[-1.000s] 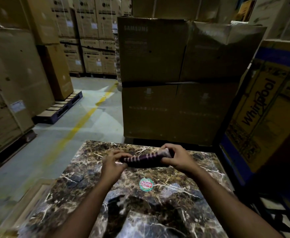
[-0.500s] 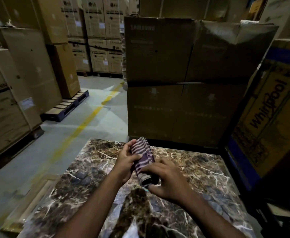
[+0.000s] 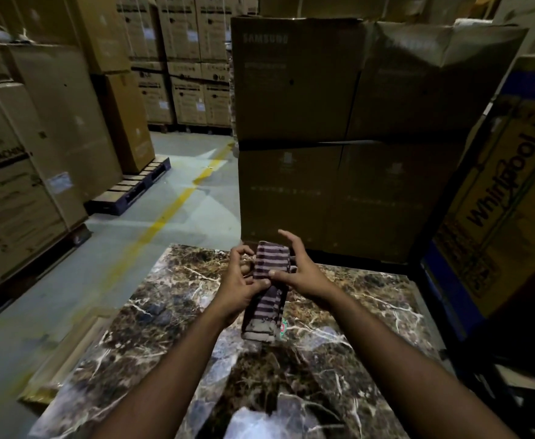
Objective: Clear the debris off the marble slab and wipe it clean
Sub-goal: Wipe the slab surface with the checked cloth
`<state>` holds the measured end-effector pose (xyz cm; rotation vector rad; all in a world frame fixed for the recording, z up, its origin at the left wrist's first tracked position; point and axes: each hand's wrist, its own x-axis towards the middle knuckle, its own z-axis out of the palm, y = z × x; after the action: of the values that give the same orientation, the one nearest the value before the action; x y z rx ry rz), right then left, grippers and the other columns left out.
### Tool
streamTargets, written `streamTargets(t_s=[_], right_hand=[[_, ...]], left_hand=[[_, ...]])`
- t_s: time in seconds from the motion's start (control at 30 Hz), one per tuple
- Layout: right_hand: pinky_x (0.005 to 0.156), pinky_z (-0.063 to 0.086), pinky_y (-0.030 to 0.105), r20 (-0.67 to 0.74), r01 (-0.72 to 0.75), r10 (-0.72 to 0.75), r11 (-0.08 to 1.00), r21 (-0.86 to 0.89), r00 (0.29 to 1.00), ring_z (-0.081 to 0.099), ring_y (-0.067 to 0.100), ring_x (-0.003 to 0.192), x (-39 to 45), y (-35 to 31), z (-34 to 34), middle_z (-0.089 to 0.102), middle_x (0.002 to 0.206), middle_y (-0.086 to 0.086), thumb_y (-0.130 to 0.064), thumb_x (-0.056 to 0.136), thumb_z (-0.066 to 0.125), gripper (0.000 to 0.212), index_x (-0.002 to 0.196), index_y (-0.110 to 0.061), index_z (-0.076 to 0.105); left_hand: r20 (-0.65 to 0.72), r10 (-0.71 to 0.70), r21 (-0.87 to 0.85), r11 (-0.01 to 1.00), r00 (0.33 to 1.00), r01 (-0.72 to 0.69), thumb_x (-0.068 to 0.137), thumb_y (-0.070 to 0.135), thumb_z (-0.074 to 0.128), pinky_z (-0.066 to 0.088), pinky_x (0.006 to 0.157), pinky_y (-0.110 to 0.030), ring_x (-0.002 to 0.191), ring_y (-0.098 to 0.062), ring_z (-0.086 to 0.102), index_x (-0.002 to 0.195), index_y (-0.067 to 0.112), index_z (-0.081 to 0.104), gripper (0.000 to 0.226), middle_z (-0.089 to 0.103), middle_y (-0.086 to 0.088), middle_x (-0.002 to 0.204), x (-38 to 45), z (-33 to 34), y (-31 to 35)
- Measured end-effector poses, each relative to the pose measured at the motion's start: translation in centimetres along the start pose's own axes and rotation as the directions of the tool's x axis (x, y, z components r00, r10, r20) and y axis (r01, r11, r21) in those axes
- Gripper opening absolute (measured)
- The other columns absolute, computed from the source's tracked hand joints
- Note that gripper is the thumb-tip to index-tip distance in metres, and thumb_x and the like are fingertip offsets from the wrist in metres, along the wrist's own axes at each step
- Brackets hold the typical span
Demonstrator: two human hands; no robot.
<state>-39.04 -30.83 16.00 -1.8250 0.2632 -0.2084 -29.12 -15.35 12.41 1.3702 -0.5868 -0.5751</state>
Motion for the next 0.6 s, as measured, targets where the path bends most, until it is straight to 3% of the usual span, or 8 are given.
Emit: streamTargets(t_s=[0.07,0.13,0.2,0.3,0.43,0.53,0.6], right_hand=[[0.076,0.059,0.027,0.032,-0.095,0.091,0.985,0.146,0.995,0.067,0.010,0.107,0.4,0.4,-0.2,0.061,0.127,0.002,-0.008,0.088,0.077,0.089,0.153,-0.033,0.021],[0.071,0.059,0.027,0.022,-0.131,0.129,0.971,0.198,0.991,0.069,0.015,0.102,0.9,0.8,-0.2,0.065,0.122,0.011,0.000,0.085,0.077,0.085,0.150,-0.025,0.027],[0.077,0.061,0.029,-0.017,-0.148,0.155,0.967,0.206,0.988,0.069,0.018,0.104,1.6,1.1,0.0,0.066,0.121,0.014,0.003,0.082,0.079,0.077,0.144,-0.014,0.038],[0.079,0.061,0.028,-0.050,-0.150,0.162,0.970,0.189,0.985,0.070,0.021,0.104,2.8,1.6,0.6,0.070,0.117,0.016,0.001,0.077,0.083,0.057,0.129,0.001,0.057],[0.060,0.054,0.018,-0.012,-0.141,0.145,0.977,0.160,0.989,0.071,0.009,0.078,4.6,3.0,2.8,0.074,0.090,0.007,0.001,0.080,0.082,0.027,0.105,0.000,0.070],[0.060,0.057,0.026,-0.020,-0.197,0.204,0.965,0.171,0.979,0.072,0.021,0.085,5.9,4.0,5.7,0.074,0.099,0.011,-0.005,0.080,0.084,0.037,0.113,0.001,0.070],[0.060,0.058,0.027,0.010,-0.248,0.252,0.943,0.222,0.968,0.070,0.024,0.086,6.8,4.5,7.9,0.072,0.103,0.015,0.000,0.086,0.077,0.032,0.116,0.003,0.068]], left_hand=[[0.011,-0.031,-0.001,1.000,0.999,0.031,0.082,-0.012,0.072,0.060,0.076,-0.043,0.100,-0.027,0.072,0.118,0.032,0.040,0.065,0.062,-0.017,0.125,-0.5,-0.1,-0.2],[0.012,-0.078,-0.038,0.996,0.997,0.078,0.080,-0.005,0.078,0.060,0.080,-0.047,0.106,-0.026,0.071,0.123,0.031,0.037,0.069,0.059,-0.013,0.131,-1.3,-0.1,-0.9],[0.005,-0.123,-0.056,0.991,0.992,0.123,0.073,0.000,0.086,0.059,0.087,-0.049,0.112,-0.028,0.068,0.129,0.034,0.034,0.084,0.055,-0.013,0.136,-2.3,-0.5,-1.7],[0.024,-0.236,-0.002,0.972,0.971,0.236,0.071,-0.005,0.085,0.060,0.083,-0.040,0.110,-0.024,0.070,0.137,0.033,0.029,0.095,0.059,-0.010,0.132,-4.3,-0.9,-3.4],[-0.066,-0.309,0.010,0.951,0.949,0.310,0.084,0.000,0.077,0.059,0.080,-0.036,0.100,-0.020,0.072,0.130,0.023,0.046,0.060,0.071,-0.009,0.117,-6.8,-2.4,-6.5],[-0.229,-0.330,-0.097,0.944,0.916,0.316,0.088,-0.005,0.070,0.058,0.069,-0.029,0.086,-0.013,0.072,0.124,0.016,0.053,0.046,0.071,-0.010,0.111,-8.5,-5.0,-7.7],[-0.361,-0.318,-0.164,0.947,0.876,0.277,0.086,-0.004,0.071,0.056,0.064,-0.030,0.080,-0.014,0.071,0.122,0.016,0.056,0.044,0.073,-0.008,0.105,-9.3,-7.8,-7.7]])
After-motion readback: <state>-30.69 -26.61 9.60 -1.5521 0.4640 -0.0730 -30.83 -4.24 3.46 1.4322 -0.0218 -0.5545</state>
